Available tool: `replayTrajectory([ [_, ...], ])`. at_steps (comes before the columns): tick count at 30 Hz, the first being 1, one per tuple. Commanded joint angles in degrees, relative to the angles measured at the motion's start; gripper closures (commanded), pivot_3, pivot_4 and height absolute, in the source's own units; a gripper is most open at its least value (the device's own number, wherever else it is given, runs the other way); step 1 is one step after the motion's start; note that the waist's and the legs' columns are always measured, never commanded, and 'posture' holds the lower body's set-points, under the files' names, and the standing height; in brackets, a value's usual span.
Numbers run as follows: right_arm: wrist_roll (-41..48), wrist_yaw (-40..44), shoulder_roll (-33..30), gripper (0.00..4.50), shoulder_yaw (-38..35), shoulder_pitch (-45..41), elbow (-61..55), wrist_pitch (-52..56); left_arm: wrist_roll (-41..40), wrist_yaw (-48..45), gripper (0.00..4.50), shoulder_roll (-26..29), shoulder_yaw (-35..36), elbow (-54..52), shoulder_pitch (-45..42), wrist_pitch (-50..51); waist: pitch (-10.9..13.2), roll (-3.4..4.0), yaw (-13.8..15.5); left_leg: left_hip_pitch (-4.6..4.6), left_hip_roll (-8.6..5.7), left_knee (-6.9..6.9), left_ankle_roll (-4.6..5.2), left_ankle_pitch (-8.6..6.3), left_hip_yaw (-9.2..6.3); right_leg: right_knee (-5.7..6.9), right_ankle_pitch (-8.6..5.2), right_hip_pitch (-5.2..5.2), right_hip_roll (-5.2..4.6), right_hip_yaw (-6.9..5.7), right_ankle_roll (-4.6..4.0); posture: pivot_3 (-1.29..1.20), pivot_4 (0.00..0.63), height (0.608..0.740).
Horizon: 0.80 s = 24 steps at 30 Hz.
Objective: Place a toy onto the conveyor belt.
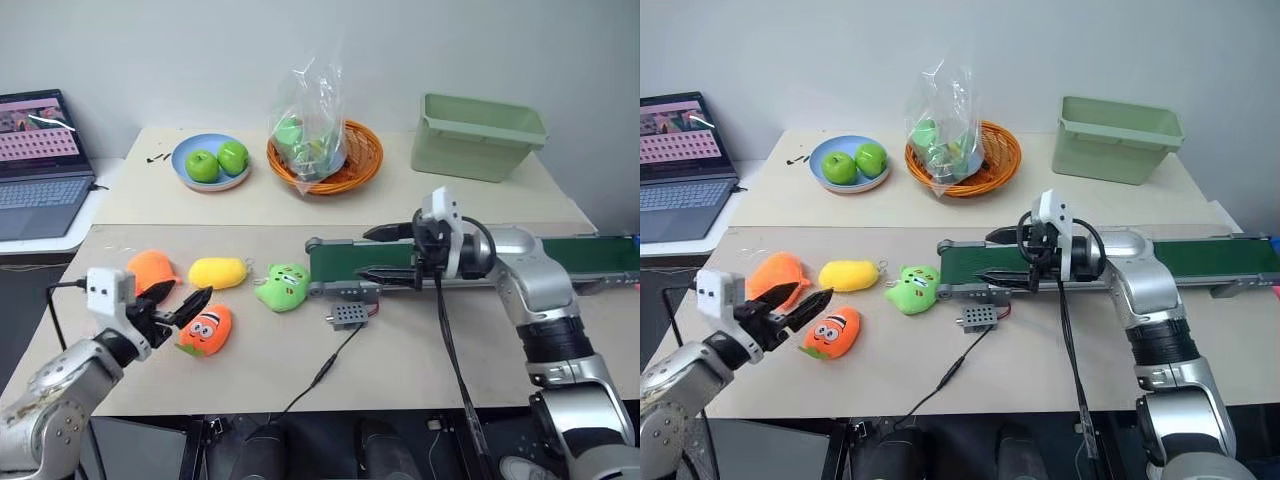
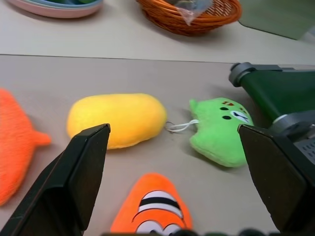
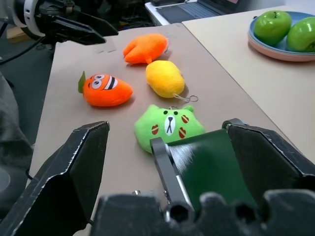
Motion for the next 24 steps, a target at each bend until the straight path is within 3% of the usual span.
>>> replayTrajectory([
  [1,0.12,0.63,-0.02,0.0,-0.64,-1.71,-0.48,-1.16,1.2,1.99,0.07,-0.57,6.7,4.6,0.33,-3.94,0.0,0.0,-0.02,0.01,0.0,-0.02,0.0,0.0,0.0,0.0,0.0,-0.01,0.0,0.0,-0.01,0.0,0.15,0.74],
  [10,0.32,0.44,-0.28,0.0,-1.03,-1.57,-1.86,-0.11,-17.11,10.7,0.07,-9.55,18.36,16.7,-4.29,1.89,-0.02,-0.05,0.01,0.03,-0.01,-0.05,-0.01,0.0,-0.2,0.0,0.0,0.02,-0.04,-0.04,-0.01,0.0,0.15,0.74],
  [16,0.42,0.08,-0.62,0.0,-1.24,-1.22,-2.51,0.21,-25.21,13.55,0.07,-10.42,21.99,22.99,-4.79,4.0,-0.02,-0.05,-0.18,0.05,0.0,-0.06,-0.01,0.0,-0.2,0.03,0.0,-0.01,-0.04,-0.01,-0.02,0.0,0.15,0.74],
  [24,0.76,-1.11,-1.51,0.0,-2.12,-0.54,-4.75,1.45,-30.27,16.55,0.07,-9.78,22.43,32.07,-8.33,5.28,-0.03,-0.07,0.02,0.05,-0.04,-0.06,-0.04,0.01,-0.21,0.02,0.0,0.01,-0.05,-0.03,-0.02,0.0,0.15,0.74],
])
